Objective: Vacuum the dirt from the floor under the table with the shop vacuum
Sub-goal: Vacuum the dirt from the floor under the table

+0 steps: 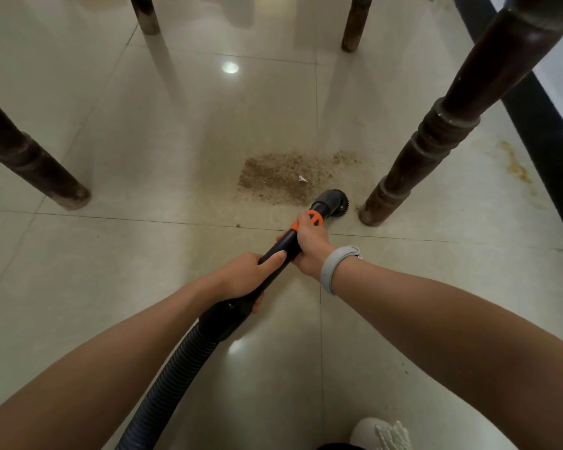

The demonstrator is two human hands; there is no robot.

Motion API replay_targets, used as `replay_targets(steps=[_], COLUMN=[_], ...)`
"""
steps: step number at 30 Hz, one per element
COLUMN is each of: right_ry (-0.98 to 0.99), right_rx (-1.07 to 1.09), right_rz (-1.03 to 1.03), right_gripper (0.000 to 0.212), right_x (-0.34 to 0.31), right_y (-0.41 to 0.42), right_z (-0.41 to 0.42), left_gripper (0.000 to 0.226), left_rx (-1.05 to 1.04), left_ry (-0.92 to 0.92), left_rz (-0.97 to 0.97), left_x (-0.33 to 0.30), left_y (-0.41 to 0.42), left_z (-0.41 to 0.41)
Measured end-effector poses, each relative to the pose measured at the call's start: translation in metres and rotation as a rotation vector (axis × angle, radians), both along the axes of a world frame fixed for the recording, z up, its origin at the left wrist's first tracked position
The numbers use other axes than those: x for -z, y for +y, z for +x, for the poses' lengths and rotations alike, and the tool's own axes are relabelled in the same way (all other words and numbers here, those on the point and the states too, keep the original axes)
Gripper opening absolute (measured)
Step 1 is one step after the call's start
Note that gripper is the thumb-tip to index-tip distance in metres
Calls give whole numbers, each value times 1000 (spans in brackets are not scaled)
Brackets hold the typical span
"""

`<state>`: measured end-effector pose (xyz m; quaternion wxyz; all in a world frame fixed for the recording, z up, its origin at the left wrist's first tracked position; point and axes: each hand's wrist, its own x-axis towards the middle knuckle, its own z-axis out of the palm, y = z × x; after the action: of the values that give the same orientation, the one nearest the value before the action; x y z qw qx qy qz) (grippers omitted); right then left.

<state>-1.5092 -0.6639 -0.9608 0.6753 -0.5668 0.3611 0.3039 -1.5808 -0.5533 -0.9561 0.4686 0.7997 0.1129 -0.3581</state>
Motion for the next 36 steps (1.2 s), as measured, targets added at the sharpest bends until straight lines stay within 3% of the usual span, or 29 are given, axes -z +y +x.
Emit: replay_targets(steps=[9, 36], right_ry=[-9, 53], right_rx=[35, 145], right_rz=[-24, 35], right_gripper=[25, 27], right_x=[-4, 8], right_y=[-20, -41], right_z=[16, -41], left_gripper=[52, 45], left_rx=[33, 159], left_ry=[19, 53], left_rz=[-39, -25], left_x=[5, 1], left_y=[-15, -23], left_z=[24, -23])
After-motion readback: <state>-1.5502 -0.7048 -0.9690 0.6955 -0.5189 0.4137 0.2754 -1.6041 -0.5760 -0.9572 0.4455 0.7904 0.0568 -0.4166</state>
